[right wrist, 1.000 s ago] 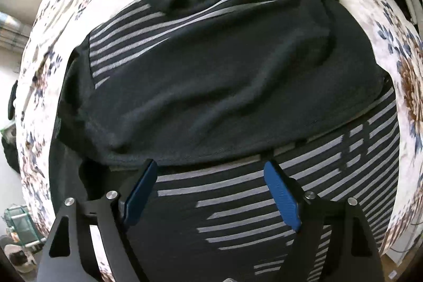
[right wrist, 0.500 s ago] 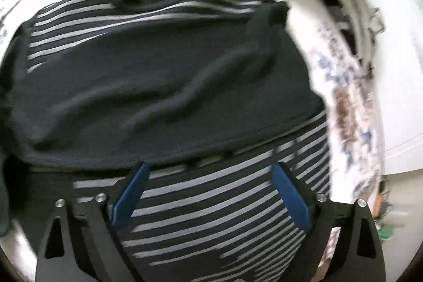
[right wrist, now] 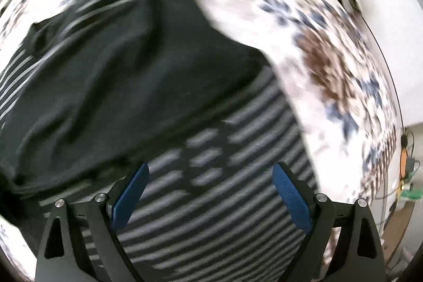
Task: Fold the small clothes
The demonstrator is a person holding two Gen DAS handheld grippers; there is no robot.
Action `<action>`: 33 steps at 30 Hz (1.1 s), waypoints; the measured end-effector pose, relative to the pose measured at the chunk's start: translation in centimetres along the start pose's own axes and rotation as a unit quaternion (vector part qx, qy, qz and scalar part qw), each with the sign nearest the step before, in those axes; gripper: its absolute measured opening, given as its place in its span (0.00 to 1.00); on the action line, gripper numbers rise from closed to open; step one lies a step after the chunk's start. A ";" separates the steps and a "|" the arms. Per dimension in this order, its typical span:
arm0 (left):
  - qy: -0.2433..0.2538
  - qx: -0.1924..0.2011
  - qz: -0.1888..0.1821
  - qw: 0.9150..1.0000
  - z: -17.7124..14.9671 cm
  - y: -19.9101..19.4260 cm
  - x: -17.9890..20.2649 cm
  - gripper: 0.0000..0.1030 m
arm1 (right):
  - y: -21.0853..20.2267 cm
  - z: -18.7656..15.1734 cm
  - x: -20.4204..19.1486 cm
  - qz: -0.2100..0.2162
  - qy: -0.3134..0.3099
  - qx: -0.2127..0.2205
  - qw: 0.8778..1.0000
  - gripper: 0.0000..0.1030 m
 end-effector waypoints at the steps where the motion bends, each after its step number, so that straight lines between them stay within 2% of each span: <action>1: 0.021 -0.007 -0.009 1.000 -0.6 0.8 2.6 0.11 | 0.1 0.4 1.5 0.003 0.008 -0.004 1.000 0.93; 3: 0.058 -0.036 -0.027 0.997 -2.7 2.7 7.7 0.11 | 0.2 1.0 3.9 0.007 0.021 -0.008 1.000 0.93; 6: 0.085 -0.074 -0.055 0.992 -5.3 3.9 12.1 0.16 | -0.4 2.6 7.0 0.029 0.042 -0.004 0.999 0.93; 7: 0.092 -0.095 -0.058 0.990 -6.2 4.3 12.9 0.22 | -0.7 3.1 7.7 0.040 0.047 -0.001 0.998 0.93; 8: 0.097 -0.105 -0.053 0.988 -6.7 4.4 13.3 0.39 | -1.1 3.6 8.2 0.051 0.052 0.003 0.997 0.93; 9: 0.095 -0.115 -0.057 0.987 -7.1 4.3 13.3 0.50 | -1.6 4.2 8.7 0.061 0.056 0.005 0.997 0.93; 10: 0.087 -0.120 -0.059 0.987 -7.3 4.1 12.9 0.75 | -2.0 4.7 8.9 0.070 0.059 0.007 0.996 0.93; 11: 0.074 -0.126 -0.052 0.988 -7.2 3.8 11.8 0.86 | -2.5 5.3 9.1 0.082 0.064 0.009 0.995 0.93; 14: 0.041 -0.124 -0.031 0.991 -6.5 2.4 8.0 0.87 | -4.0 7.0 8.8 0.120 0.070 0.021 0.990 0.93; 16: 0.004 -0.116 0.018 0.993 -5.4 1.1 2.8 0.87 | -4.9 8.5 7.6 0.161 0.069 0.029 0.984 0.93; 18: -0.024 -0.110 0.073 0.991 -4.7 0.4 -2.8 0.87 | -5.2 9.6 5.8 0.188 0.062 0.028 0.980 0.93; 21: -0.061 -0.115 0.169 0.977 -5.0 0.5 -12.3 0.87 | -4.2 11.6 3.4 0.202 0.036 0.025 0.978 0.93; 24: -0.081 -0.134 0.224 0.962 -6.2 1.9 -18.0 0.87 | -1.8 12.8 1.1 0.214 0.018 0.000 0.977 0.93; 25: -0.078 -0.142 0.242 0.957 -6.8 2.6 -19.7 0.86 | -1.1 13.0 0.4 0.214 0.010 -0.011 0.977 0.90; 27: -0.060 -0.156 0.267 0.949 -7.8 4.3 -21.1 0.86 | -0.2 13.3 -1.0 0.181 -0.038 -0.021 0.983 0.86; 30: -0.032 -0.171 0.287 0.942 -8.3 6.0 -22.0 0.87 | -1.8 12.9 -4.5 0.161 -0.142 0.000 0.977 0.86; 32: -0.030 -0.173 0.291 0.940 -8.4 6.7 -22.2 0.87 | -2.5 11.9 -7.3 0.179 -0.185 -0.011 0.966 0.86; 33: -0.032 -0.174 0.288 0.941 -8.4 7.0 -22.3 0.87 | -2.3 10.9 -9.1 0.209 -0.198 -0.041 0.957 0.86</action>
Point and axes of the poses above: each gripper's, at about its wrist camera, not at the fingertips, and y roughly the way its jaws point, x to its right, z to its top, the point moved 8 cm from there along y, roughly the way its jaws point, and after that the axes turned 9 degrees about z, right-handed, at the moved point
